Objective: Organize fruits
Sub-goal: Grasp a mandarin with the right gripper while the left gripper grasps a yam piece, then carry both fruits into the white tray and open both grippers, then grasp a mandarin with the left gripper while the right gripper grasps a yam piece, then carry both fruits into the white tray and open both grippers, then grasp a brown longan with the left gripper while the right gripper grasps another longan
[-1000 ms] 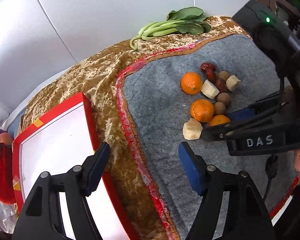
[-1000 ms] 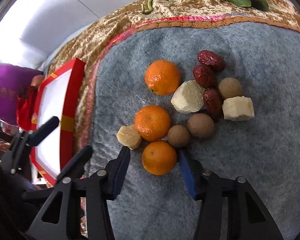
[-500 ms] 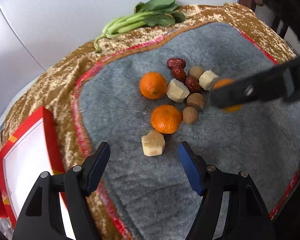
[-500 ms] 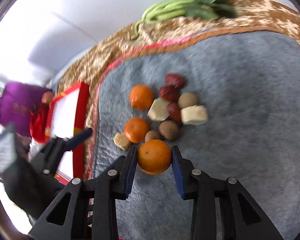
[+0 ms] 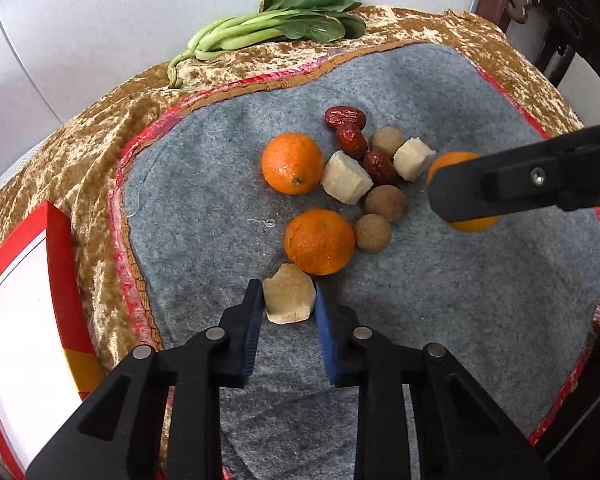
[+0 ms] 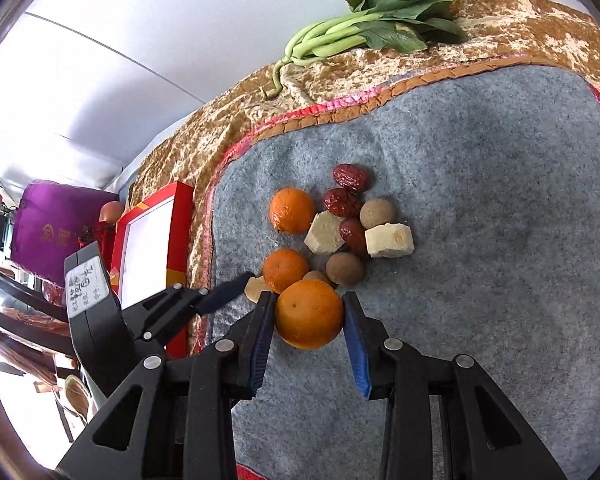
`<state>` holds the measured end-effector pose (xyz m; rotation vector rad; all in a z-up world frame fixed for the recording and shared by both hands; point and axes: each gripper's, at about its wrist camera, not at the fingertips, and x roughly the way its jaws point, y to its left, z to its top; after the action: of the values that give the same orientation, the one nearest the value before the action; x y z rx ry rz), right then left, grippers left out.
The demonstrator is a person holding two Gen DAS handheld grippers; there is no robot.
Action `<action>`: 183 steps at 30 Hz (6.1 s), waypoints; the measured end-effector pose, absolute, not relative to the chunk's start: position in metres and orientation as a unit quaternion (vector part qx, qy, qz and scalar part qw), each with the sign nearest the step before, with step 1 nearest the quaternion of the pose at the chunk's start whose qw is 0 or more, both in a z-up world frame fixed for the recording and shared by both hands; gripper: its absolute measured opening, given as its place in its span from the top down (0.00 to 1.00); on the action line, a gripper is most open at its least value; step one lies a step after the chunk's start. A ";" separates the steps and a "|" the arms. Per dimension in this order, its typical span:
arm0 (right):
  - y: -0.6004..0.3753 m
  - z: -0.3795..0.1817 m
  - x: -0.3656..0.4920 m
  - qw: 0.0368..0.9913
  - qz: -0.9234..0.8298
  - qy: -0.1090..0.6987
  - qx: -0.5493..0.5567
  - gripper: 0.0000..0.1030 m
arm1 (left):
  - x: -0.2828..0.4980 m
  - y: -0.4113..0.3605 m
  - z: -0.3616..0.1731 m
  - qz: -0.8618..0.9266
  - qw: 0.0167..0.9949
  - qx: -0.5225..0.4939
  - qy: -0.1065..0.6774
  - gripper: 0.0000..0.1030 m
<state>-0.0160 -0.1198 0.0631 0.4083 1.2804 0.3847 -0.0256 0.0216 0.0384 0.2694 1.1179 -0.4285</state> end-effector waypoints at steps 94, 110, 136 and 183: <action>-0.169 0.018 0.021 0.748 0.121 0.594 0.270 0.66 | -0.019 0.005 0.020 -0.270 0.807 0.163 0.498 0.66; -0.129 0.045 0.002 0.753 0.176 0.585 0.246 0.69 | -0.048 0.048 0.055 -0.209 0.841 0.114 0.486 0.68; 0.088 0.055 -0.056 0.742 0.402 0.526 0.107 0.69 | -0.107 0.241 0.060 0.100 0.856 -0.019 0.507 0.68; -0.051 0.106 -0.053 0.842 0.286 0.442 0.121 0.59 | -0.108 0.108 0.130 0.112 0.937 0.137 0.301 0.19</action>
<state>-0.0528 -0.0511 0.1058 0.2550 0.9337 0.6050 -0.1077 0.1075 0.1296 0.2790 0.6155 0.2285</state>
